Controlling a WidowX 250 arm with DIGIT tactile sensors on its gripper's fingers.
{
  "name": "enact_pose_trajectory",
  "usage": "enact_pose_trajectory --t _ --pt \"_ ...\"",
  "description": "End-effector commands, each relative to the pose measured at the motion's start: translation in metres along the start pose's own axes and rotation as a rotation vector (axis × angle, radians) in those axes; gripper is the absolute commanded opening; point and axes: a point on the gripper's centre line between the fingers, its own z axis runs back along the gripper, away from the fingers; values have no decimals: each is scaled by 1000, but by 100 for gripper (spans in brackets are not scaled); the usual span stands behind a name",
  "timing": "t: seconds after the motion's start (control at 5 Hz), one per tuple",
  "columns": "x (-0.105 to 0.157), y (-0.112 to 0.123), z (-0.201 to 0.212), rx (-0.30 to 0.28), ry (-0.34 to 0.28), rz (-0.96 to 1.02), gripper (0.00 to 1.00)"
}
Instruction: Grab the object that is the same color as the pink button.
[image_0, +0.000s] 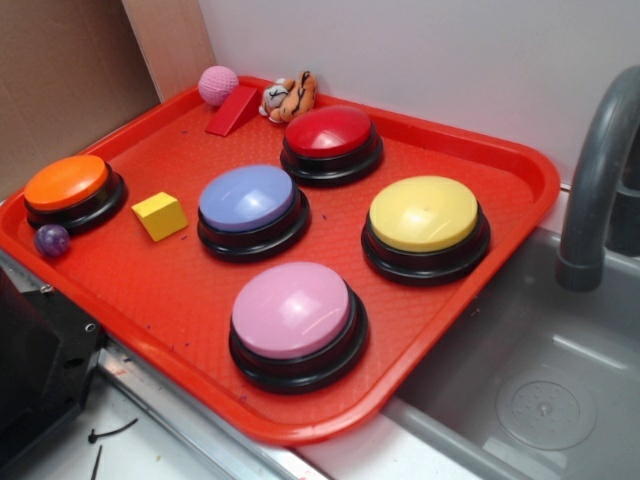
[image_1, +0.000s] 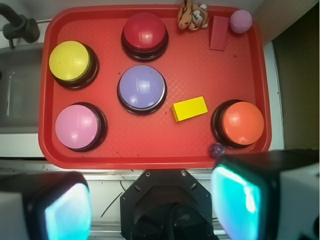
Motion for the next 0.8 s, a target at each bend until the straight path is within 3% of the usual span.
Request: enact_pose_trajectory --t 0.0,0.2,0.4,0.6 --pt "0 0 0 0 0 0 100" --pt "13 8 -11 6 -32 89 100" --pt "26 25 -22 -22 -51 209 100" --pt "45 50 -39 -11 -140 419 100"
